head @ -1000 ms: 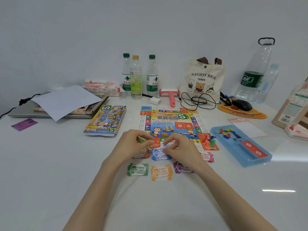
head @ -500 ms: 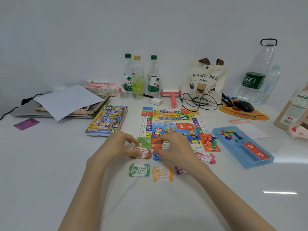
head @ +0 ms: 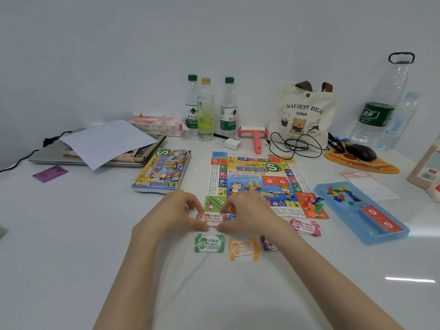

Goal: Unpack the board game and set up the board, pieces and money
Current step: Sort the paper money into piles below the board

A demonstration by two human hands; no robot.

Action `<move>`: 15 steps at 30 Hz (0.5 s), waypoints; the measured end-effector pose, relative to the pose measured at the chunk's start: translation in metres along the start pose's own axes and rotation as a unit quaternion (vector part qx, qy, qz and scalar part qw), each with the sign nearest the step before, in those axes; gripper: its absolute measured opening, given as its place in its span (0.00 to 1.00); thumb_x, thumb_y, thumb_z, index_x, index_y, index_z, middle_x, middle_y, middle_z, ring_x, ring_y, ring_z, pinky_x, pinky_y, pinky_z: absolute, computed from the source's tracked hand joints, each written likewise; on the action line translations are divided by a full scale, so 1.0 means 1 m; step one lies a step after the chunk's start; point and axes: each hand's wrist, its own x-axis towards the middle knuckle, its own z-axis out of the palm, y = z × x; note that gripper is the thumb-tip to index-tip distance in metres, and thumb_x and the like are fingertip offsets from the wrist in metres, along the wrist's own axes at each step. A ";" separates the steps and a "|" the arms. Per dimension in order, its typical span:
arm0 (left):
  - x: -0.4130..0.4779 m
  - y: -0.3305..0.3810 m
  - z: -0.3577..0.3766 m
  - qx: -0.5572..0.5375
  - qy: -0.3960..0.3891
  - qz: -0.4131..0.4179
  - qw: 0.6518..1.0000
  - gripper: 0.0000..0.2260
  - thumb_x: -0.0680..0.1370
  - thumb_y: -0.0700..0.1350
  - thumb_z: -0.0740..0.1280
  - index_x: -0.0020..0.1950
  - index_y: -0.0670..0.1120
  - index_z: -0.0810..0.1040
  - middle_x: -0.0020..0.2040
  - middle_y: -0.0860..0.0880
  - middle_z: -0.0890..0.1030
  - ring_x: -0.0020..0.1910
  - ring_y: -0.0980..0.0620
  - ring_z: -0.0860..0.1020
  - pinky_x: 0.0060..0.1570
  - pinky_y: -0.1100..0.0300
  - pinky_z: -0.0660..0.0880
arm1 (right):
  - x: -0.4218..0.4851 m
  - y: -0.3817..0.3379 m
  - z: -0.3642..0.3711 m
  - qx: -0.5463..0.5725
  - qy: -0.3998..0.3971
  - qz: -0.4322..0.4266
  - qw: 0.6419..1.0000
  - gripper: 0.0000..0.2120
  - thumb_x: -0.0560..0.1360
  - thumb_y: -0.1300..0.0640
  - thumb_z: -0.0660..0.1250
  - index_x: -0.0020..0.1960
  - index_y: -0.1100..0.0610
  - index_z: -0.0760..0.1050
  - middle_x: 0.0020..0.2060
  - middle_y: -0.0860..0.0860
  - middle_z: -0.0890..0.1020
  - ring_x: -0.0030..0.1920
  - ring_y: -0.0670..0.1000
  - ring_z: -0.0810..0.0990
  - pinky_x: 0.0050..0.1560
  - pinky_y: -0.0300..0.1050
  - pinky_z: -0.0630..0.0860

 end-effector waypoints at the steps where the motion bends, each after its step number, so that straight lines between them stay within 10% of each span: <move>1: 0.000 0.000 0.000 0.000 -0.002 -0.001 1.000 0.15 0.61 0.55 0.81 0.43 0.57 0.81 0.48 0.56 0.75 0.46 0.61 0.73 0.39 0.66 0.68 | 0.001 -0.001 -0.001 -0.002 0.000 -0.002 1.000 0.17 0.70 0.41 0.70 0.56 0.47 0.77 0.53 0.48 0.75 0.65 0.54 0.65 0.65 0.53 0.62; 8: 0.001 -0.001 0.001 -0.007 -0.014 -0.003 1.000 0.13 0.63 0.53 0.80 0.44 0.55 0.82 0.45 0.58 0.76 0.43 0.62 0.73 0.37 0.66 0.68 | 0.012 -0.009 -0.009 -0.020 -0.067 0.011 0.998 0.15 0.70 0.45 0.73 0.49 0.54 0.78 0.52 0.51 0.80 0.68 0.59 0.64 0.62 0.55 0.65; 15: 0.002 -0.001 0.002 -0.017 -0.016 0.001 1.000 0.12 0.63 0.52 0.81 0.40 0.54 0.80 0.43 0.56 0.79 0.39 0.60 0.74 0.36 0.66 0.69 | 0.020 -0.014 -0.012 -0.045 -0.098 0.007 0.994 0.19 0.69 0.46 0.73 0.52 0.59 0.79 0.48 0.53 0.83 0.52 0.53 0.78 0.49 0.49 0.75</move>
